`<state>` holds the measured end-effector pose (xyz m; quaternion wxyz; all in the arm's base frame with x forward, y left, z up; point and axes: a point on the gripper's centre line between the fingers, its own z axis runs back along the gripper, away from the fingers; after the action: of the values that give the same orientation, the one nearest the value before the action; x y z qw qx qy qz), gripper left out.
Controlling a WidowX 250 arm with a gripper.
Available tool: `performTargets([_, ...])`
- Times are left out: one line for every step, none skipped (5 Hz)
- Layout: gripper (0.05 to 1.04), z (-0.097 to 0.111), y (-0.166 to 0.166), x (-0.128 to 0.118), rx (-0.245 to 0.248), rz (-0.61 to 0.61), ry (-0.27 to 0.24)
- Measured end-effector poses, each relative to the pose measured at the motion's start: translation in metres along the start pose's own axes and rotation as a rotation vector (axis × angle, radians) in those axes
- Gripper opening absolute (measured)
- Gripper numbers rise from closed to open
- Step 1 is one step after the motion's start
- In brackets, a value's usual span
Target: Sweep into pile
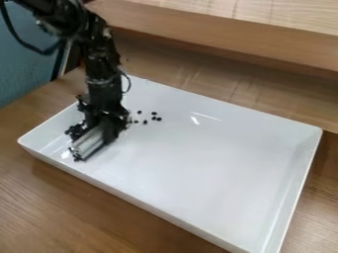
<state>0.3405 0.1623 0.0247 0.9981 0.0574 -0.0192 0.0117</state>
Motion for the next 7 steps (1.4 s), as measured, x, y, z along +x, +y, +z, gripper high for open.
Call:
performTargets([0.399,-0.002,0.011,0.011,0.002,-0.103,-0.012])
performTargets([0.445,-0.003,0.016,0.017,0.0,-0.16,-0.014])
performTargets([0.686,-0.006,0.014,0.018,-0.056,-0.142,-0.021])
performTargets([0.937,-0.001,-0.002,0.017,-0.143,-0.103,-0.045])
performTargets([1.003,0.013,-0.017,0.013,-0.24,-0.052,-0.022])
performTargets([1.001,0.048,-0.015,0.02,-0.228,-0.032,-0.065])
performTargets([1.001,0.065,-0.014,0.027,-0.191,-0.012,-0.055])
